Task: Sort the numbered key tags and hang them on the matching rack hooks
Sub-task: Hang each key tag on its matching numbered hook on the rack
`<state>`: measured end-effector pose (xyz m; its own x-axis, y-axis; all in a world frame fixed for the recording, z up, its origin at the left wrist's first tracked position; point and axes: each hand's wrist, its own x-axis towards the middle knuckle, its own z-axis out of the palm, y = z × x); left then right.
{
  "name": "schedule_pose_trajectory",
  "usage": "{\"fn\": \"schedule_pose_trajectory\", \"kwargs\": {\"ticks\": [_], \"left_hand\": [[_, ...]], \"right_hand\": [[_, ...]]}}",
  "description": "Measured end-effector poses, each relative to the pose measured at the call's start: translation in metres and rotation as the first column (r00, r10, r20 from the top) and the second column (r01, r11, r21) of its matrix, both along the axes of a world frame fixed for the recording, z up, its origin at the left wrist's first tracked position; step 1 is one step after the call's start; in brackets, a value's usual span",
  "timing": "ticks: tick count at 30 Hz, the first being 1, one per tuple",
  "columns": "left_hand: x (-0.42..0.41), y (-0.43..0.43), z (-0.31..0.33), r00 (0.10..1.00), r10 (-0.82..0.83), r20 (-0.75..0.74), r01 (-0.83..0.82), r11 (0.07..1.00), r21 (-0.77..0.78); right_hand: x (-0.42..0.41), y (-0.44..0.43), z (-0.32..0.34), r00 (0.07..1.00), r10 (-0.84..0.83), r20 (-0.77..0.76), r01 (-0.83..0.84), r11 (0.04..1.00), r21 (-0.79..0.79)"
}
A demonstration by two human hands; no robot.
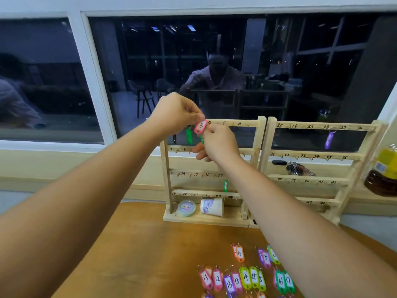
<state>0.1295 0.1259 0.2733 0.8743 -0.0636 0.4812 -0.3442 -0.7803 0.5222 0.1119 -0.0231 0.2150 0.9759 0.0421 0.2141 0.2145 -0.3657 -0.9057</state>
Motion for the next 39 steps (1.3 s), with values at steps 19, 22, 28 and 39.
{"fn": "schedule_pose_trajectory", "kwargs": {"ticks": [19, 22, 28, 39], "left_hand": [[-0.005, -0.016, -0.015, 0.998, 0.052, -0.025, -0.052, 0.999, -0.013], [-0.011, -0.015, -0.02, 0.996, 0.077, 0.053, -0.068, 0.985, -0.158], [-0.045, -0.026, -0.05, 0.988, 0.008, 0.156, 0.044, 0.945, -0.324], [-0.082, -0.044, -0.182, 0.977, -0.09, -0.194, 0.014, 0.932, -0.363]], "right_hand": [[-0.033, -0.097, -0.129, 0.992, -0.037, -0.118, -0.005, 0.942, -0.335], [-0.038, -0.111, -0.17, 0.973, -0.074, -0.216, -0.079, 0.781, -0.62], [-0.048, -0.115, -0.211, 0.936, -0.147, -0.32, -0.19, 0.556, -0.809], [-0.048, -0.105, -0.223, 0.897, -0.089, -0.433, -0.288, 0.627, -0.724]]}}
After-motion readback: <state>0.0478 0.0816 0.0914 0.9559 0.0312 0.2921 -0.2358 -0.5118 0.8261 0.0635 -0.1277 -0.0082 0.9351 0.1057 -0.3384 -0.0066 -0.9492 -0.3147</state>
